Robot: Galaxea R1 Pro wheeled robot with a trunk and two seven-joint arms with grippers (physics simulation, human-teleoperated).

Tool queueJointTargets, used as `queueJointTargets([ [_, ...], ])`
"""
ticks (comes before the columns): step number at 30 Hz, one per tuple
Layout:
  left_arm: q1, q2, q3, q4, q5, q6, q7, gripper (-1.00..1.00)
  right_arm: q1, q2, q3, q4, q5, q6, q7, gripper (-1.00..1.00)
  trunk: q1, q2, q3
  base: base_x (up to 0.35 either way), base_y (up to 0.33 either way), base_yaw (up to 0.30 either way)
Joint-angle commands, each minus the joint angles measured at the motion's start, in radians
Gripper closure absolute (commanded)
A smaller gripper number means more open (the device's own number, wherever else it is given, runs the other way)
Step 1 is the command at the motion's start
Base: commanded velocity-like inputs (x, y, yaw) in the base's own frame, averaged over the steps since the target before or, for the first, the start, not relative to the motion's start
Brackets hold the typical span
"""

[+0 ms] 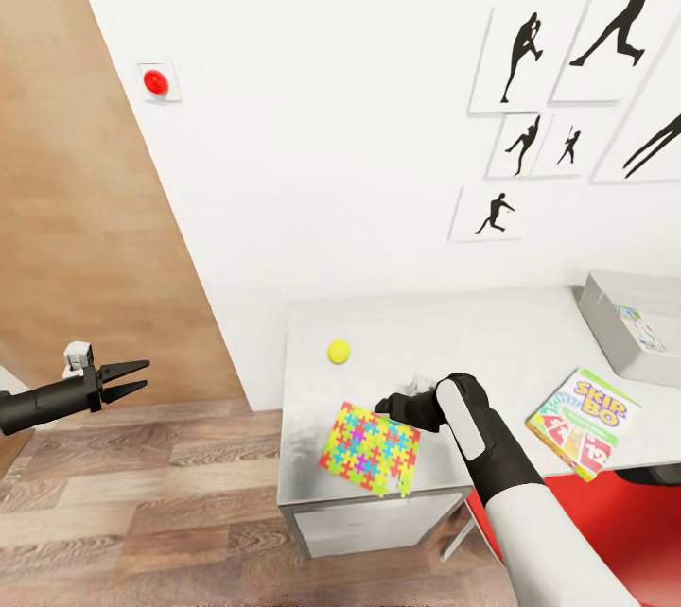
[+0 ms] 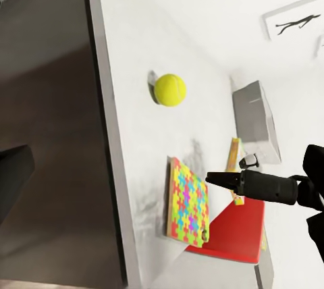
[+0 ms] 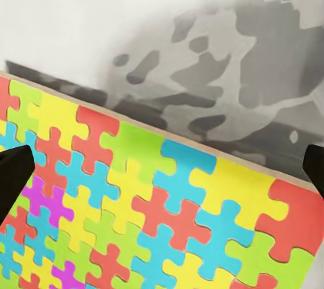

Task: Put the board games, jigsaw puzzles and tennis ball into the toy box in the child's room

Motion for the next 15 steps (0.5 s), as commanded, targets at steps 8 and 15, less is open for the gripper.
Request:
queueJointTargets([
  [8,-0.001,0.000,0.000,0.000,0.003,0.009,-0.002,-1.00,0.000,0.000,0.001,-0.001,-0.010,0.002,-0.010,-1.00,0.000,-0.001,-0.009,0.000,0.000,0.000],
  [15,-0.001,0.000,0.000,0.000,0.003,-0.010,-0.004,-1.00,0.001,0.000,0.001,-0.002,-0.010,0.002,-0.010,-1.00,0.000,-0.001,-0.009,0.000,0.000,0.000],
])
